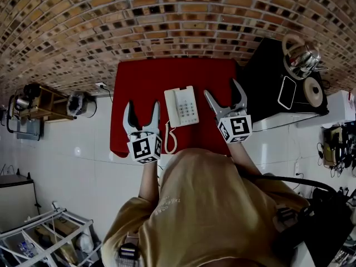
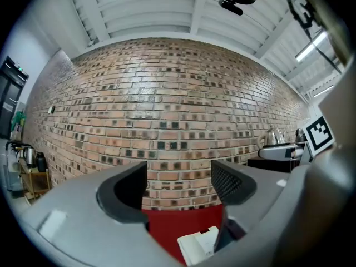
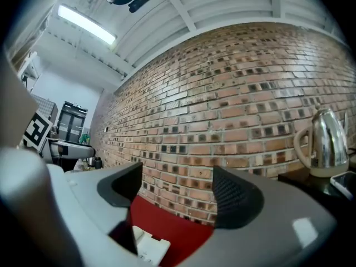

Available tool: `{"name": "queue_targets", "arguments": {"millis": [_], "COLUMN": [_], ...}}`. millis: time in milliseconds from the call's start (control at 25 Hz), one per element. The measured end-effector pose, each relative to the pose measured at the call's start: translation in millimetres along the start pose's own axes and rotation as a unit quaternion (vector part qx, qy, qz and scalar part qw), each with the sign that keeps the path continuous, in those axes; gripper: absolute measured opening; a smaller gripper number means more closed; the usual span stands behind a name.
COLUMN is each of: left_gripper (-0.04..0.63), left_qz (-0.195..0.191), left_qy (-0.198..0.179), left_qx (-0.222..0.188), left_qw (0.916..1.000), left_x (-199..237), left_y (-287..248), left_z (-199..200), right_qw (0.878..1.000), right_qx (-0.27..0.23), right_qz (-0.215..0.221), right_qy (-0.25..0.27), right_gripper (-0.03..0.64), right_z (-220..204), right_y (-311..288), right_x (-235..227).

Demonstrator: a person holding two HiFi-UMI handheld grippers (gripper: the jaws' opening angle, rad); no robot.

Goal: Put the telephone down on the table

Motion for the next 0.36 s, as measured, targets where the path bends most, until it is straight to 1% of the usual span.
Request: {"name": "queue_targets", "arguments": {"millis": [240,360], "left_gripper": [0.362,0.358], "left_qz": [-0.009,-0.02], "left_qy": [-0.01,-0.011], "left_qx": [0.003,0.011], "left_qw": [0.9999,0.9997], "left_x": [-13,-19], "left_y": [-5,-10], "left_z": [6,4], "right_qw": [1.0,1.0], "right_qx": [0.006,-0.006], "right_qz": [0.004,0.011], "right_qy": [-0.008,-0.011], "right_gripper": [0.385,0.383], "right_z": [0,4], "right_y": [2,0], "right_x": [-7,-7]}}
Point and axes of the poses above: the fingertips, and each gripper's own axes: y backward along the fingers, x to its left, z out of its top, the point moved 2 cm from there along y, backward along the fingers, and after that the axes turned 12 degrees about -x, right-handed, at the moved point
